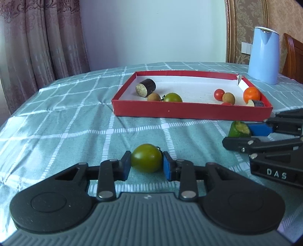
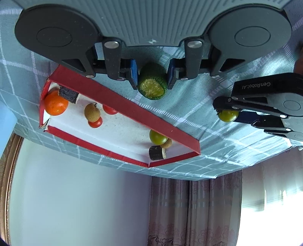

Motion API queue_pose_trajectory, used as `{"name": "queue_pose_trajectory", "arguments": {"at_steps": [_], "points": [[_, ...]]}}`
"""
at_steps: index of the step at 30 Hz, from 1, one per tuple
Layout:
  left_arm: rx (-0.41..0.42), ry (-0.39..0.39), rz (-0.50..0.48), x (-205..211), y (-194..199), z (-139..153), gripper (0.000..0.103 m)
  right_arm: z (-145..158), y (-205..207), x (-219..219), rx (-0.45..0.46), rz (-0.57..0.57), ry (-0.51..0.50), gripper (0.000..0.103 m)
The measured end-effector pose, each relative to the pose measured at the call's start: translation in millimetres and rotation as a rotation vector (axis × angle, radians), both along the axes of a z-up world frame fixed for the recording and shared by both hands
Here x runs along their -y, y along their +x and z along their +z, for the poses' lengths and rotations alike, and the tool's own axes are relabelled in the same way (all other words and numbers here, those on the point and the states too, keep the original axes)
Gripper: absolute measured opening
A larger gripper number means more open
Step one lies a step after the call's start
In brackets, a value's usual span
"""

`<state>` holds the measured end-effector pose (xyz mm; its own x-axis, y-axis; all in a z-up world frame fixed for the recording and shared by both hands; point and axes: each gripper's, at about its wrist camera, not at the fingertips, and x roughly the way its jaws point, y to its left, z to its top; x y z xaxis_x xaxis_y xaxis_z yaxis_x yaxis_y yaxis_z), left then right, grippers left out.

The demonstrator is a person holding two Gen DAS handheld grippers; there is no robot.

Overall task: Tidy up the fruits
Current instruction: 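Carry both items into the tray and open both tools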

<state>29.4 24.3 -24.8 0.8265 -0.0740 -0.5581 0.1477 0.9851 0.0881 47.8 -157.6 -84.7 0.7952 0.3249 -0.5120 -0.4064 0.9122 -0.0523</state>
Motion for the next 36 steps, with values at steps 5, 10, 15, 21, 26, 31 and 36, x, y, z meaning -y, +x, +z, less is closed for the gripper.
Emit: {"name": "queue_pose_trajectory", "arguments": {"at_steps": [5, 10, 15, 21, 26, 31, 36], "points": [[0.012, -0.014, 0.010, 5, 0, 4, 0.031, 4, -3, 3, 0.045, -0.024, 0.002, 0.030], [0.024, 0.002, 0.003, 18, 4, 10, 0.031, 10, -5, 8, 0.084, -0.054, 0.011, 0.030], [0.055, 0.015, -0.011, 33, 12, 22, 0.031, 21, -5, 18, 0.127, -0.089, 0.045, 0.030], [0.076, 0.019, -0.009, 48, 28, 31, 0.031, 26, 8, 31, 0.117, -0.150, 0.071, 0.030], [0.066, 0.006, 0.013, 56, 49, 34, 0.031, 31, 18, 37, 0.117, -0.184, 0.084, 0.030], [0.061, 0.005, 0.038, 62, 70, 33, 0.031, 33, 35, 39, 0.089, -0.208, 0.086, 0.030], [0.057, 0.005, 0.064, 65, 91, 31, 0.031, 37, 58, 40, 0.078, -0.239, 0.081, 0.030]]}}
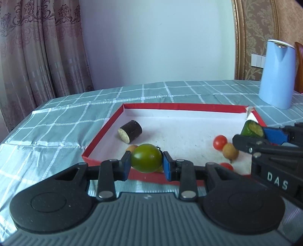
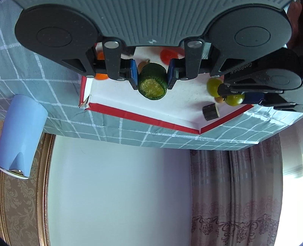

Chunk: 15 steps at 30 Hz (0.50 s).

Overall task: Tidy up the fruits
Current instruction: 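Carry both items into the tray and open both tools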

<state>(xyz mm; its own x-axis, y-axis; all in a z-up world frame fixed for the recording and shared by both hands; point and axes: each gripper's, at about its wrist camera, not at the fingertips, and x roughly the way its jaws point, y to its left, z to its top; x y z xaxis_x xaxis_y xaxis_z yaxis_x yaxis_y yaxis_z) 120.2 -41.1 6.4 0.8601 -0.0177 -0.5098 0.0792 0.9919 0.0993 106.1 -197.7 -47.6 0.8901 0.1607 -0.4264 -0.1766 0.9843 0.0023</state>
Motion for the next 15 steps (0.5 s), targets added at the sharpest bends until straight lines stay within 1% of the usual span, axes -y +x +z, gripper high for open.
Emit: {"name": "queue_pose_trajectory", "arguments": {"at_steps": [5, 8, 12, 15], "points": [[-0.009, 0.004, 0.017, -1, 14, -3, 0.031, 0, 25, -1, -0.013, -0.027, -0.008, 0.030], [0.000, 0.019, 0.031, 0, 21, -3, 0.031, -1, 38, -3, -0.020, -0.035, -0.013, 0.030], [-0.005, -0.002, 0.044, 0, 30, -1, 0.031, -4, 51, -8, -0.040, -0.033, -0.017, 0.030], [-0.001, 0.020, 0.061, 3, 39, -2, 0.031, -6, 60, -10, -0.056, -0.035, -0.014, 0.030]]}}
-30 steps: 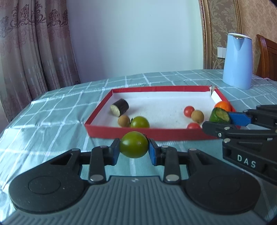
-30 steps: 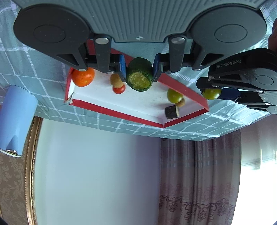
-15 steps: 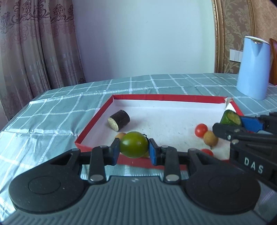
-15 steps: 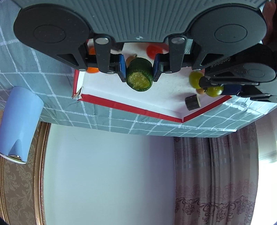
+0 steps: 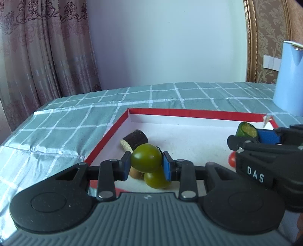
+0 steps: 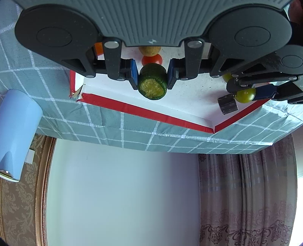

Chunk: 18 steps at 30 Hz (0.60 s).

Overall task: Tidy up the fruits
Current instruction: 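Carry both items into the tray and open both tools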

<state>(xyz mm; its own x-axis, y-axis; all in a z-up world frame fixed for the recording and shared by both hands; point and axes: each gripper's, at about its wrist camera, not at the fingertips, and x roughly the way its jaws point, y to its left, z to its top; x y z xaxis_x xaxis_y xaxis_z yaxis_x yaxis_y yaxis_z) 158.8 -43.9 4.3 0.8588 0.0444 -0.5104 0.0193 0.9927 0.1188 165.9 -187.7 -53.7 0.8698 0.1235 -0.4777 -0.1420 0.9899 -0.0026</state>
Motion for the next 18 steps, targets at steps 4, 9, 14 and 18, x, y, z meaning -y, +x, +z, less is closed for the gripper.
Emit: {"name": "queue_pose_trajectory", "arguments": {"at_steps": [4, 9, 14, 18], "points": [[-0.003, 0.014, 0.009, 4, 11, 0, 0.031, -2, 11, -2, -0.017, -0.006, -0.007, 0.030], [-0.031, 0.025, 0.017, 6, 24, -4, 0.032, -8, 25, 0, -0.066, -0.006, 0.008, 0.030], [-0.051, 0.014, 0.027, 6, 32, -6, 0.032, -9, 29, -1, -0.075, -0.009, 0.010, 0.030], [-0.048, 0.004, 0.038, 4, 35, -7, 0.036, -9, 31, 0, -0.085, -0.007, 0.019, 0.029]]}}
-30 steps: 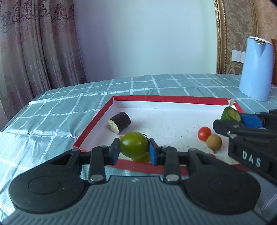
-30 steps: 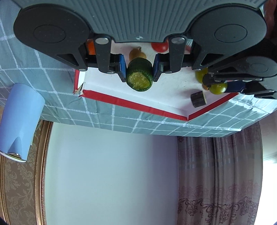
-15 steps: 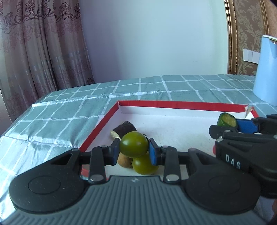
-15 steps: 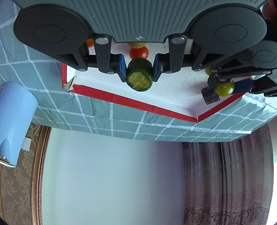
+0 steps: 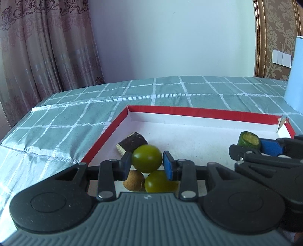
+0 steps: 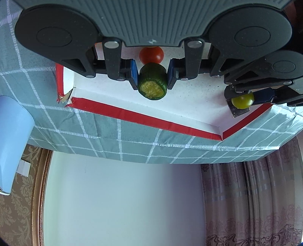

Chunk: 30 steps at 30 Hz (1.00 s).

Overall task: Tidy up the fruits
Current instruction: 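Carry both items into the tray and open both tools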

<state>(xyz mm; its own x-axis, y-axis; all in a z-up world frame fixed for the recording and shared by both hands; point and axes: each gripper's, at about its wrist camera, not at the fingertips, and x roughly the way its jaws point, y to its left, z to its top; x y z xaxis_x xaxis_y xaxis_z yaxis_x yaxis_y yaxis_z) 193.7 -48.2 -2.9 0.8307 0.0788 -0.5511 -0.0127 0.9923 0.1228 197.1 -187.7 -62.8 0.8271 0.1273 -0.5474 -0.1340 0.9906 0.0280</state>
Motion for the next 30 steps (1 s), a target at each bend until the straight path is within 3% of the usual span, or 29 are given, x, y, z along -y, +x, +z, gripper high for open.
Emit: {"name": "queue_pose_trajectory", "arguments": {"at_steps": [2, 7, 11, 21, 27, 30], "points": [[0.002, 0.004, 0.012, 0, 1, -1, 0.043, -1, 1, -1, -0.008, 0.006, -0.002, 0.029], [-0.006, -0.009, 0.008, -2, 2, -1, 0.048, -5, 2, -3, -0.013, 0.004, -0.013, 0.030], [-0.007, -0.003, 0.013, -2, 2, -3, 0.065, -5, 2, -2, -0.011, -0.002, -0.006, 0.030], [-0.009, -0.006, 0.032, -7, 2, -4, 0.083, -6, 4, -3, -0.018, 0.001, -0.024, 0.030], [-0.014, -0.036, 0.025, -14, -1, -3, 0.089, -5, 0, 0, -0.011, 0.002, -0.009, 0.031], [0.002, -0.025, 0.031, -15, -5, -1, 0.090, -4, -3, 2, 0.000, -0.009, -0.007, 0.039]]}}
